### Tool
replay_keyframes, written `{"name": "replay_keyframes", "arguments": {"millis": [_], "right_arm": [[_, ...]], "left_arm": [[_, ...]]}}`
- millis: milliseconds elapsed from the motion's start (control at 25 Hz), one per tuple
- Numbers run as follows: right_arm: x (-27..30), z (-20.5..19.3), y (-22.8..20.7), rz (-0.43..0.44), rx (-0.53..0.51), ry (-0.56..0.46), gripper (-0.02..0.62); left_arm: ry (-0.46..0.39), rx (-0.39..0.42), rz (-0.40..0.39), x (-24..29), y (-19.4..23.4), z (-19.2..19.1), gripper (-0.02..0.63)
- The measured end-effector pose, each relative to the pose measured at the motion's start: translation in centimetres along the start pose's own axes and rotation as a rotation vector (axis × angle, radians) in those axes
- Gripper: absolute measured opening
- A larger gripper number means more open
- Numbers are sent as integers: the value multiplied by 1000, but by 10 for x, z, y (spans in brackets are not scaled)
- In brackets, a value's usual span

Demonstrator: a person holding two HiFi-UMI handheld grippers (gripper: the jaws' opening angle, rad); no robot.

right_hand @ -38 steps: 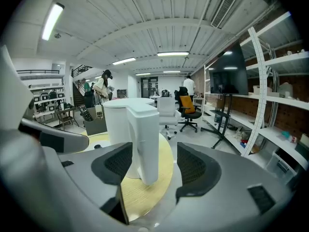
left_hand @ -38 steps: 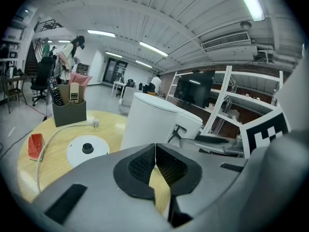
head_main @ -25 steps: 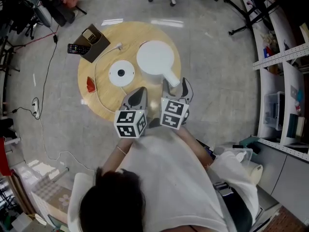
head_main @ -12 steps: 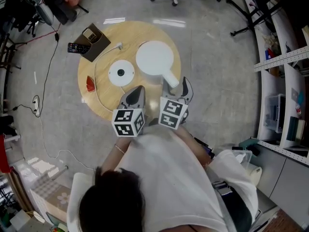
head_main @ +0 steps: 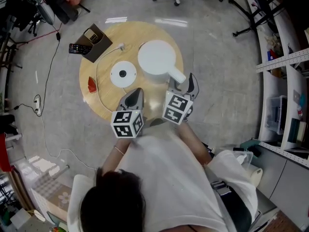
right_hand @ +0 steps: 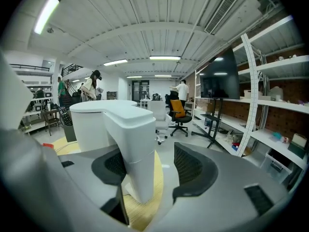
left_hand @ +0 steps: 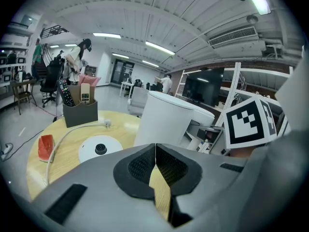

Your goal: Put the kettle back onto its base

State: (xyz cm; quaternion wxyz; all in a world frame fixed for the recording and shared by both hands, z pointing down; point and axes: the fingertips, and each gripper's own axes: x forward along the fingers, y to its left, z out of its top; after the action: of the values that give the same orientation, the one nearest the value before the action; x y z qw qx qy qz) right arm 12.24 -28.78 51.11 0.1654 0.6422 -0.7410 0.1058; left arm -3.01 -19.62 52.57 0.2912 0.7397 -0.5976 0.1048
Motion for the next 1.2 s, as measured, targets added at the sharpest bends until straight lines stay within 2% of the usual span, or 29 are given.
{"name": "replay_keyframes", "arguments": {"millis": [280, 480, 1200], "right_arm": [[14, 2, -5, -15, 12, -21, 276], [23, 8, -6, -35, -58, -56, 275], [65, 7, -11, -39, -76, -49, 272]], "left_arm": [[17, -15, 14, -4, 8, -7, 26], [17, -28, 37, -8, 17, -8, 26], [10, -74, 96, -20, 34, -13, 26]]}}
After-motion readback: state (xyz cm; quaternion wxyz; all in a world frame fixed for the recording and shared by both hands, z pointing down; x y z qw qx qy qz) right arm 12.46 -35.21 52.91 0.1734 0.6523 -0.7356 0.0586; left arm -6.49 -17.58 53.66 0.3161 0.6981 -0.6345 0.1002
